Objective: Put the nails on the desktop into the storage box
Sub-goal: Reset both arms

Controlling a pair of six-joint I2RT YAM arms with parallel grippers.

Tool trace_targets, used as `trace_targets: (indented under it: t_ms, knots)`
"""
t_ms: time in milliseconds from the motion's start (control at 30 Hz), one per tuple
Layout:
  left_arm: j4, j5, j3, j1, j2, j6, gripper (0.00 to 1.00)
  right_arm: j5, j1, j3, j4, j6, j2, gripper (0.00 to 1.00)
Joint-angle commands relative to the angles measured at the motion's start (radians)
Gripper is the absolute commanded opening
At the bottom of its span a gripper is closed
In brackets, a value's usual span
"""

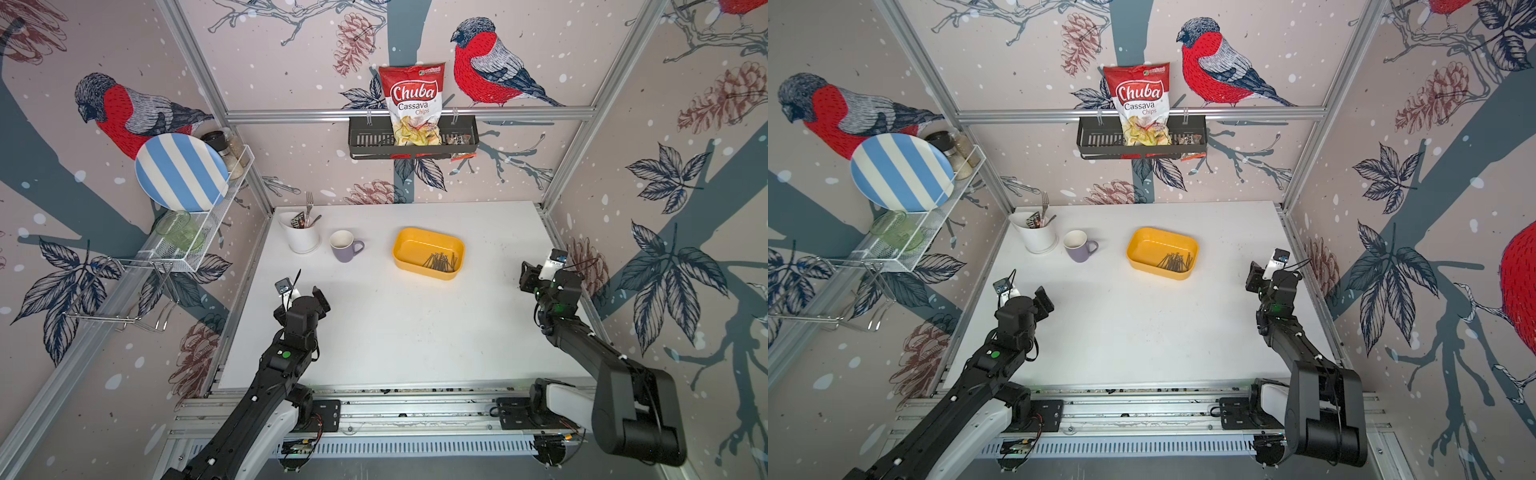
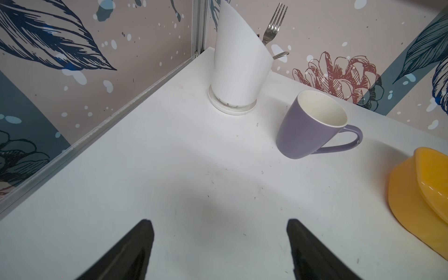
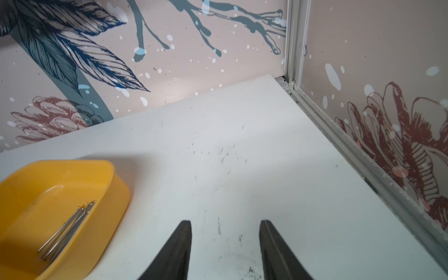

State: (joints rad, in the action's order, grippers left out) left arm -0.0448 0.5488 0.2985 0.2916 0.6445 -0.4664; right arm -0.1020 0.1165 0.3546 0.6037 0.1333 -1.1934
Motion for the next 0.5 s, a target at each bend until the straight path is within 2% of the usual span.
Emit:
trace_targets:
  t_ms: [0, 133, 300, 400, 433, 467]
  knots:
    - [0.165, 0.010, -0.058, -0.004, -0.042, 0.074, 0.88, -0.042, 0.001, -0.041, 0.242, -0.010, -0.054, 0.49]
    - [0.243, -0.008, -0.075, -0.033, -0.021, 0.115, 0.89, -0.027, -0.016, -0.092, 0.409, -0.007, -0.154, 0.49]
    - [0.365, -0.049, -0.068, -0.088, 0.072, 0.184, 0.89, 0.015, -0.072, -0.126, 0.554, -0.074, -0.236, 0.49]
    - [0.483, -0.080, -0.082, -0.142, 0.148, 0.195, 0.89, 0.080, -0.108, -0.187, 0.772, -0.092, -0.337, 0.52]
    - [0.526, -0.095, -0.085, -0.161, 0.183, 0.198, 0.88, 0.082, -0.110, -0.182, 0.754, -0.095, -0.329, 0.52]
    - [0.561, -0.106, -0.084, -0.173, 0.222, 0.205, 0.89, 0.093, -0.112, -0.157, 0.657, -0.094, -0.300, 0.54]
